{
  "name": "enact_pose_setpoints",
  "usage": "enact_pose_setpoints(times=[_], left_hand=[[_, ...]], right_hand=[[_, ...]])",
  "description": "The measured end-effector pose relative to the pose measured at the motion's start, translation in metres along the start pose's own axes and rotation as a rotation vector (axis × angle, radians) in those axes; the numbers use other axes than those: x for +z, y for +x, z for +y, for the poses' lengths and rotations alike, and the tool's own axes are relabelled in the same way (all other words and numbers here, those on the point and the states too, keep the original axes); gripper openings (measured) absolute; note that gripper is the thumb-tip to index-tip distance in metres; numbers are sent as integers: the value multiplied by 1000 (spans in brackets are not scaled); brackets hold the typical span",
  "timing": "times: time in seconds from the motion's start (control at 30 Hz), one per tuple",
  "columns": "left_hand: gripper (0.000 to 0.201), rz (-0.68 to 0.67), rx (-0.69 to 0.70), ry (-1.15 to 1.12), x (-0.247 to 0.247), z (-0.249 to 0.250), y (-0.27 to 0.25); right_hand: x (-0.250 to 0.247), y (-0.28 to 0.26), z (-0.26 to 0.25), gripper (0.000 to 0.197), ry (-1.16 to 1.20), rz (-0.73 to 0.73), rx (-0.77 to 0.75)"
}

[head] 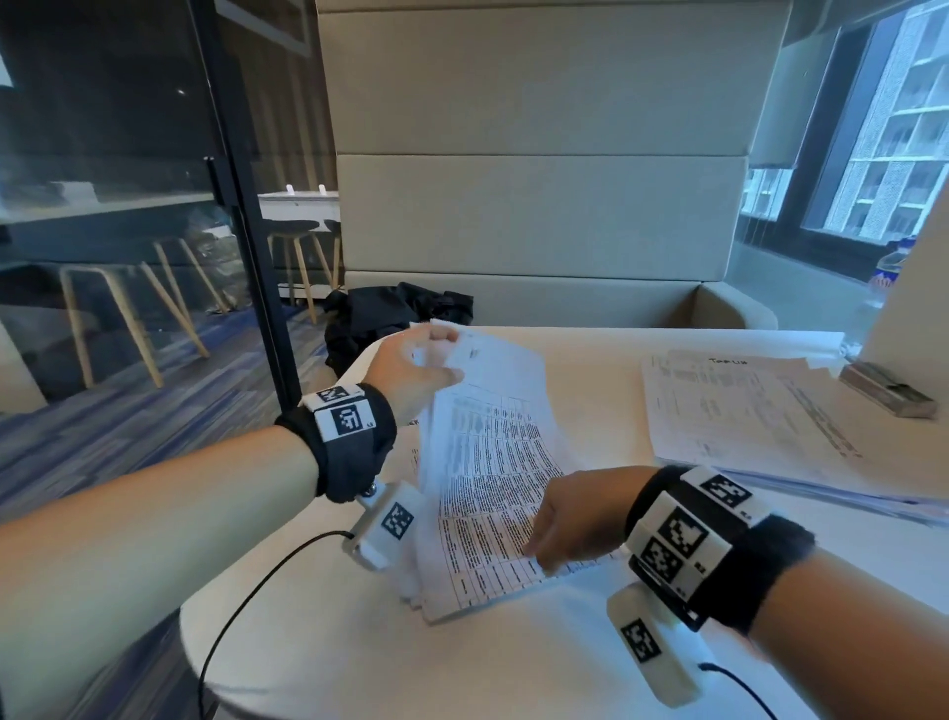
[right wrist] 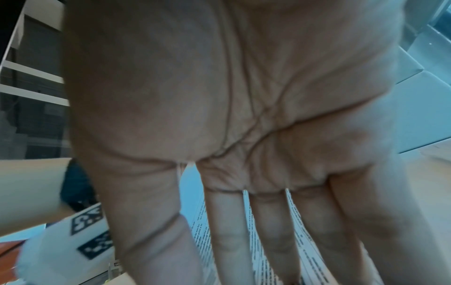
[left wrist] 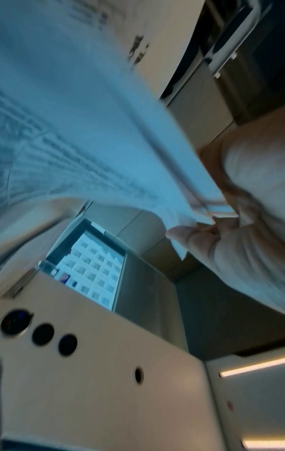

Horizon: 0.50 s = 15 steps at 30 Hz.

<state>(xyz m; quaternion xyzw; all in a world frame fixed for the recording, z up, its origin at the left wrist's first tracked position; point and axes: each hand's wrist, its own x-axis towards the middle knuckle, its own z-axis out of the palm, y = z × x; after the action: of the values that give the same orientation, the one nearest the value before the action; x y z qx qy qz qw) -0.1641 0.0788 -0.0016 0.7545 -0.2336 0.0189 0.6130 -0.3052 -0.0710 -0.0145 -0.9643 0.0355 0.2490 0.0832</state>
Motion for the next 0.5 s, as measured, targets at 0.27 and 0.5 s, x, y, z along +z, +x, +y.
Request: enact_pose_setpoints(times=[0.27, 0.5], left_hand=[[80, -539, -403, 547, 19, -10, -34], [45, -399, -411, 763, 17, -28, -30]], right_hand=[[2, -10, -1, 37, 84, 2, -18], [9, -23, -11, 43, -127, -33, -84]])
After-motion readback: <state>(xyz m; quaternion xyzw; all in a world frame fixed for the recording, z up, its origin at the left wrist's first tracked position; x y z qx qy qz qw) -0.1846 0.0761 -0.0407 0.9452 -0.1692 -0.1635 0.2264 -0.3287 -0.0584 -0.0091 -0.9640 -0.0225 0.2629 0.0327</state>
